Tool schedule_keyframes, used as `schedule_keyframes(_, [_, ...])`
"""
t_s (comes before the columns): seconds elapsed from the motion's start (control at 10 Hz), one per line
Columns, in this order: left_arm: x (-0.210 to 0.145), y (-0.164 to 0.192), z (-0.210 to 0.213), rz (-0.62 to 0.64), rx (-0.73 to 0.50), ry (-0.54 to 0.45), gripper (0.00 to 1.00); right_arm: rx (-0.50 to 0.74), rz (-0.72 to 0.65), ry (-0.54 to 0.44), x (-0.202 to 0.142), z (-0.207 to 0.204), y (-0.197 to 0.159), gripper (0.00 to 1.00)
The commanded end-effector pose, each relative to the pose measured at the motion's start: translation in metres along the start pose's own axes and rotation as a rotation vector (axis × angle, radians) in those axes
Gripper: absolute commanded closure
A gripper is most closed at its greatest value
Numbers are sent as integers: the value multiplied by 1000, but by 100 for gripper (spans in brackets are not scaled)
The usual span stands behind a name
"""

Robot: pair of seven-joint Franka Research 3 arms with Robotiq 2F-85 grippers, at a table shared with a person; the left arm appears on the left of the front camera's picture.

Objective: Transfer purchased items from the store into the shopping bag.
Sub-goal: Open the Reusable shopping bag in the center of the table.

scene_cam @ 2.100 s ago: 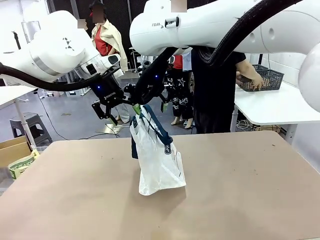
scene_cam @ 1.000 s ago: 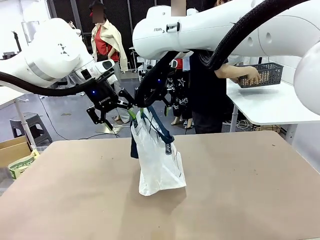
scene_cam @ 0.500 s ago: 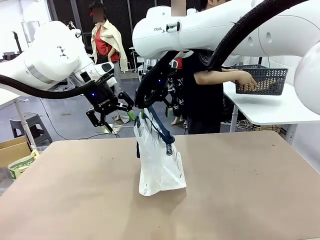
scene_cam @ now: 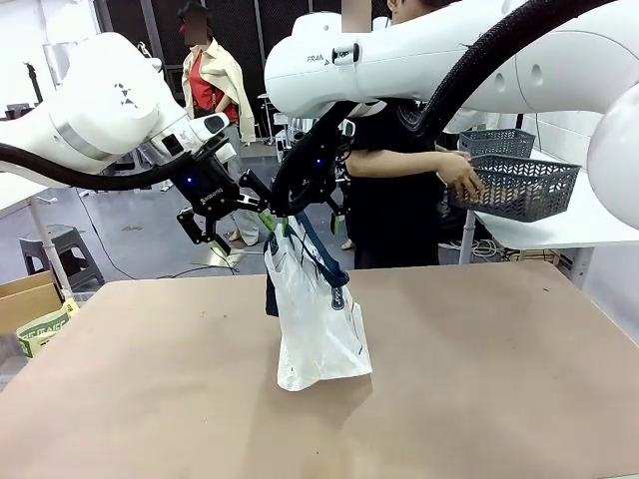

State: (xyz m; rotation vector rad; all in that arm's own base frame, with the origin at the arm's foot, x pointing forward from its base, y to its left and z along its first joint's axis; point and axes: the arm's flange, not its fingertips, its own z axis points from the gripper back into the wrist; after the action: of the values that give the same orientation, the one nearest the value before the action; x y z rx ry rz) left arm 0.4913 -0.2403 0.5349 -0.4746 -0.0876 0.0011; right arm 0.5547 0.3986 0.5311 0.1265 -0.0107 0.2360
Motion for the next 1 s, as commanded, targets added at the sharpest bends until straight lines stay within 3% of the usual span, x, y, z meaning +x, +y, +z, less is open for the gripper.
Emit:
schedule_keyframes(0.0, [4,-4,-10,-24,-37,27,0,8,-9,22,2,3,1,0])
schedule_keyframes(0.3, [7,-11,-29,-39,-26,79,0,13,-7,19,-1,1,-1,0])
schedule_keyframes(0.4, [7,-11,-34,-35,28,74,0,-19,30,-27,-4,-1,-4,0])
schedule_keyframes(0.5, [6,-10,-36,-47,59,40,7,-16,133,-85,-8,-3,-7,0])
schedule_keyframes(0.9, [6,-10,-37,-33,73,39,87,9,159,-47,-12,-14,-9,78])
